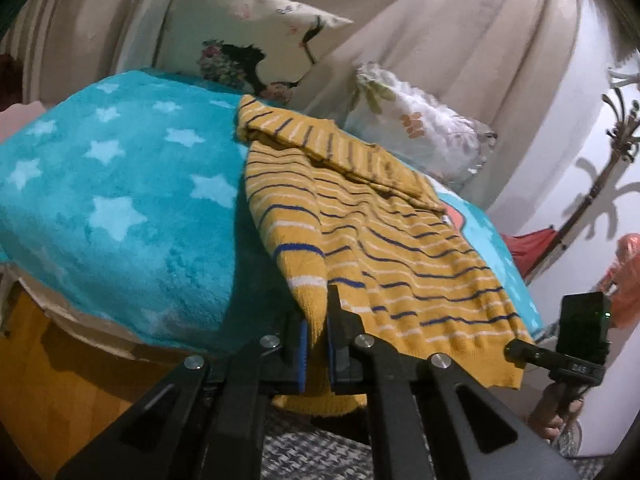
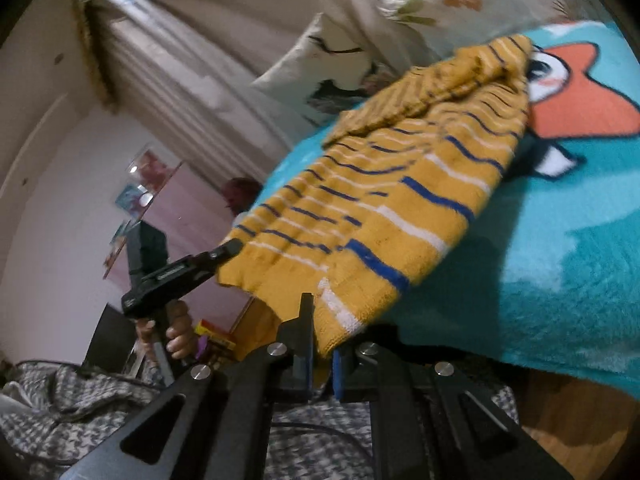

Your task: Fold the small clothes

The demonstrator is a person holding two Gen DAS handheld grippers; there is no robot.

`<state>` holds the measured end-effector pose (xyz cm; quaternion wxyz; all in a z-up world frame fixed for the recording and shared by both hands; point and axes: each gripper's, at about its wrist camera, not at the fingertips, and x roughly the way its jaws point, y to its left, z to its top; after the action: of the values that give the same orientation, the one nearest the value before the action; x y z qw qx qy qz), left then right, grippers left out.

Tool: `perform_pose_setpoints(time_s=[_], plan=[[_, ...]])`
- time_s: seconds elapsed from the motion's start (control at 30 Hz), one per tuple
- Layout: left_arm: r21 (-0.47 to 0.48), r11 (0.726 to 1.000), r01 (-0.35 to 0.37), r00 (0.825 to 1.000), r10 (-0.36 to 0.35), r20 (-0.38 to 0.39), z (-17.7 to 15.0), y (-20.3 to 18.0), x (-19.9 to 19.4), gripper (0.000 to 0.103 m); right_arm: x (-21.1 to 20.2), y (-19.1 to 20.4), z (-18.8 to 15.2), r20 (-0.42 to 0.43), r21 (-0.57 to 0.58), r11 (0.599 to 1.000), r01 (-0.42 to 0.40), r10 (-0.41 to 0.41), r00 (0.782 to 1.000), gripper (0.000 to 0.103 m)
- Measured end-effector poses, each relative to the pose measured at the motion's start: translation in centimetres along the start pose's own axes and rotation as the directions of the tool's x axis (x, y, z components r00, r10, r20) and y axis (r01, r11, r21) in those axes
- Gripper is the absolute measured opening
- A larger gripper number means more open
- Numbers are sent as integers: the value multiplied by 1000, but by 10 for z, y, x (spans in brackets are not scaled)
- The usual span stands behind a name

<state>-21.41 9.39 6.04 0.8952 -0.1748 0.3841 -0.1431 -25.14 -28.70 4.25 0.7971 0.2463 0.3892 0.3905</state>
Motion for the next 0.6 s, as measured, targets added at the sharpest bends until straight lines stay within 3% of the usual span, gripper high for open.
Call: perform_pose_setpoints(time_s=[0.2, 0.33, 0.37, 0.6], plan=[[-53, 998, -21, 999, 23, 24, 37, 14, 4, 7, -3, 4, 31, 33, -28, 999, 22, -21, 999, 8], [-32, 999, -39, 997, 41, 62, 79, 6, 18, 7, -9, 11, 80, 91, -67, 996, 66, -60, 994, 8], [-27, 998, -51, 991, 54, 126, 93, 3, 25, 7, -6, 12, 97, 107, -76, 994, 81, -72, 992, 8], [-45, 990, -134, 990, 137, 47, 191, -9, 112, 7, 19, -19, 206, 166, -19, 988, 154, -148, 975, 8]])
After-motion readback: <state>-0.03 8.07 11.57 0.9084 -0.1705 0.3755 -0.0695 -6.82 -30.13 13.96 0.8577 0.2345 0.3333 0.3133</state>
